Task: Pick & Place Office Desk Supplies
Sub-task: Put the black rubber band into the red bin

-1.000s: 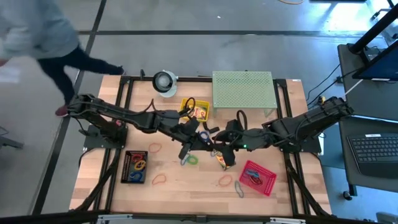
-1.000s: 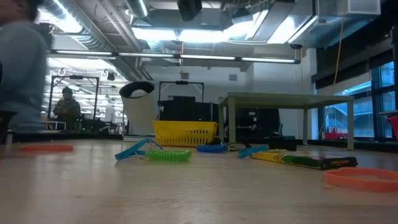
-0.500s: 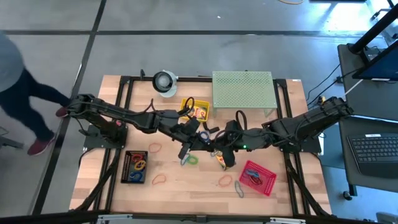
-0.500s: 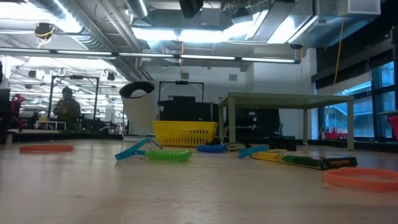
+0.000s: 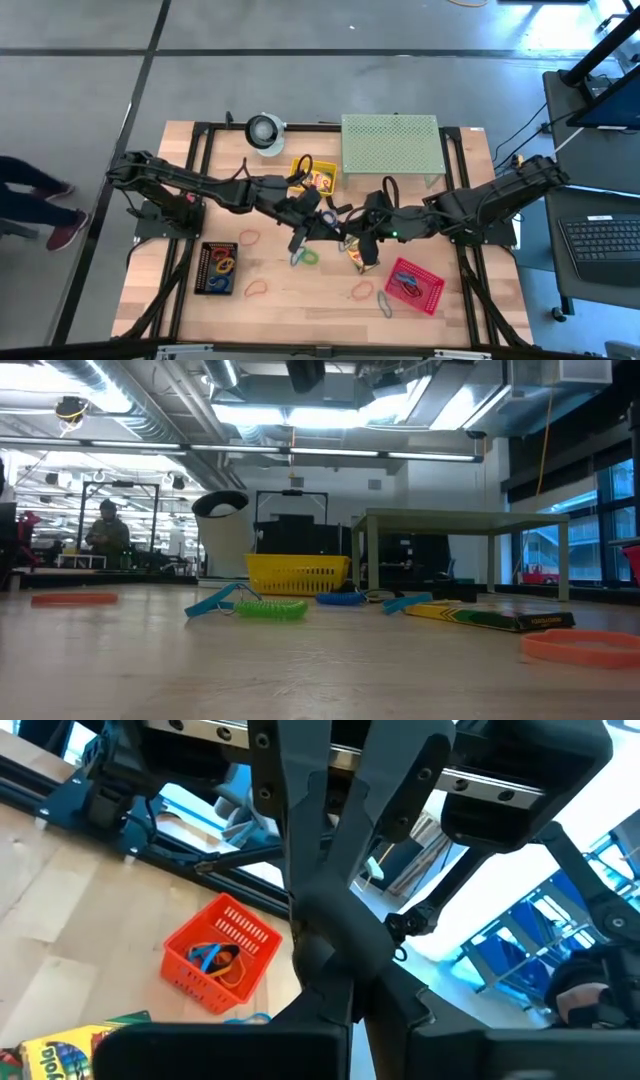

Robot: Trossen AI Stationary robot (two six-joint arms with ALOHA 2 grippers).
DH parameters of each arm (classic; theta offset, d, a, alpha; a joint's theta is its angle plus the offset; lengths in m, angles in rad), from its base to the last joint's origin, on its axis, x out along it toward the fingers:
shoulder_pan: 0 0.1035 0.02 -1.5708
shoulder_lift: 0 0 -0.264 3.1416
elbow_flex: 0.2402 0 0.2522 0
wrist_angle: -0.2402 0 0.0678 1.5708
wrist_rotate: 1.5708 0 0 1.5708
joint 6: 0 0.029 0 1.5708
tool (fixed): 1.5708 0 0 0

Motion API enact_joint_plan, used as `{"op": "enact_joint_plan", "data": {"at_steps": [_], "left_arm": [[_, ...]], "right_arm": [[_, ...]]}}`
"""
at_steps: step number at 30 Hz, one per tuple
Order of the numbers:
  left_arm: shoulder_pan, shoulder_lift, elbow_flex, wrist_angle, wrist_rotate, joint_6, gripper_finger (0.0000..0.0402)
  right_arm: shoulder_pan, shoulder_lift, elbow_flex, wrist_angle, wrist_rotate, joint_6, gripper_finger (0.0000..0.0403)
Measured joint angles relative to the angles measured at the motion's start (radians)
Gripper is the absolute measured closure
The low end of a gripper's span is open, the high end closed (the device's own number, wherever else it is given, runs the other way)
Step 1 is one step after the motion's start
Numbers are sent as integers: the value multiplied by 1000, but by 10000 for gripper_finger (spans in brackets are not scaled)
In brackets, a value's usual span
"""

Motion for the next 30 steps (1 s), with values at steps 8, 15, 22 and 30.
{"op": "enact_joint_plan", "data": {"at_steps": [8,15,22,30], "left_arm": [[27,0,0,-6,-6,-15,350],[52,0,0,-91,14,-2,322],[66,0,0,-146,72,4,320],[97,-28,0,-186,112,61,332]], "right_arm": [[22,-49,0,-101,4,71,401],[61,-136,0,-309,-2,166,402],[179,-150,-17,-675,-151,407,402],[351,-104,-266,-570,-323,650,403]]}}
